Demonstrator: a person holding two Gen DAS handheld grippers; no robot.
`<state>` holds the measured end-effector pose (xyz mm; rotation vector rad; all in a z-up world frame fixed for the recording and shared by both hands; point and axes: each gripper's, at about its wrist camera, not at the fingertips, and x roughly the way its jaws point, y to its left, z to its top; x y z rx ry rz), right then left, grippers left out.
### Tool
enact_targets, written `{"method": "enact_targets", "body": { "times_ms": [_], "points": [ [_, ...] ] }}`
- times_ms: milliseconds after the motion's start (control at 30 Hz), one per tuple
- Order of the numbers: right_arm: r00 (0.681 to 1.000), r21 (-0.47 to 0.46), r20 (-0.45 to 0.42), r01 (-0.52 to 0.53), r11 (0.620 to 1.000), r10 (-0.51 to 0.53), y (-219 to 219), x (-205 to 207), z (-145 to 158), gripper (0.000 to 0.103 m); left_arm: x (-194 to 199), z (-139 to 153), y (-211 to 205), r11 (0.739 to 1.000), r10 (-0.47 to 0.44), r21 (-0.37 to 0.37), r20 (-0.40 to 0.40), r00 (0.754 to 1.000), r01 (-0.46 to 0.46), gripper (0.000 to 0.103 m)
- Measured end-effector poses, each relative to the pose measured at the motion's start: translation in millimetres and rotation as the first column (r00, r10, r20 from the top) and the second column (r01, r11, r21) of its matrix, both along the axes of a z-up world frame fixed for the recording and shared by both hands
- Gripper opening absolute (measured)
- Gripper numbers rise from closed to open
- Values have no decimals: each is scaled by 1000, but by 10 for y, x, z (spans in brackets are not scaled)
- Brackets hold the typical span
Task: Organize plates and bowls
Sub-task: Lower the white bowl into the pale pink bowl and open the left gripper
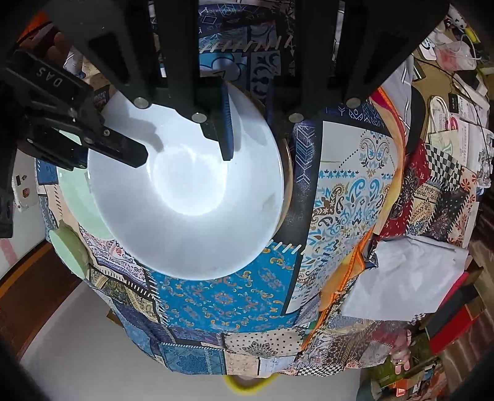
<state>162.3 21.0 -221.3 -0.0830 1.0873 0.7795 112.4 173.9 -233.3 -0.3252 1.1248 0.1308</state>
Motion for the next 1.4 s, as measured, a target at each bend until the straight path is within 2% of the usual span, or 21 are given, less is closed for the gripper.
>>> {"method": "enact_targets", "body": {
  "times_ms": [300,600,967,1100,1233,1400],
  "points": [
    [1000,3,-3,1,1000,-1,-60,73,43,33,35,-41,-7,1000,12,-6,-13,1000,-12,17],
    [999,-27,35,7,1000,-6,-98,78,101,35,57,-41,26,1000,25,-6,-4,1000,-25,17],
    [997,-33,82,5,999,-3,-70,71,60,34,38,46,30,999,28,42,21,999,-28,17],
    [998,-17,65,14,1000,-13,-95,126,67,34,86,57,41,998,30,60,9,1000,-30,17],
    [998,-3,64,23,1000,-23,-182,124,114,34,97,163,42,995,40,94,19,999,-42,17],
    [997,37,69,35,999,-38,-350,111,261,34,79,417,-26,993,21,118,71,997,-29,17]
  ]
}}
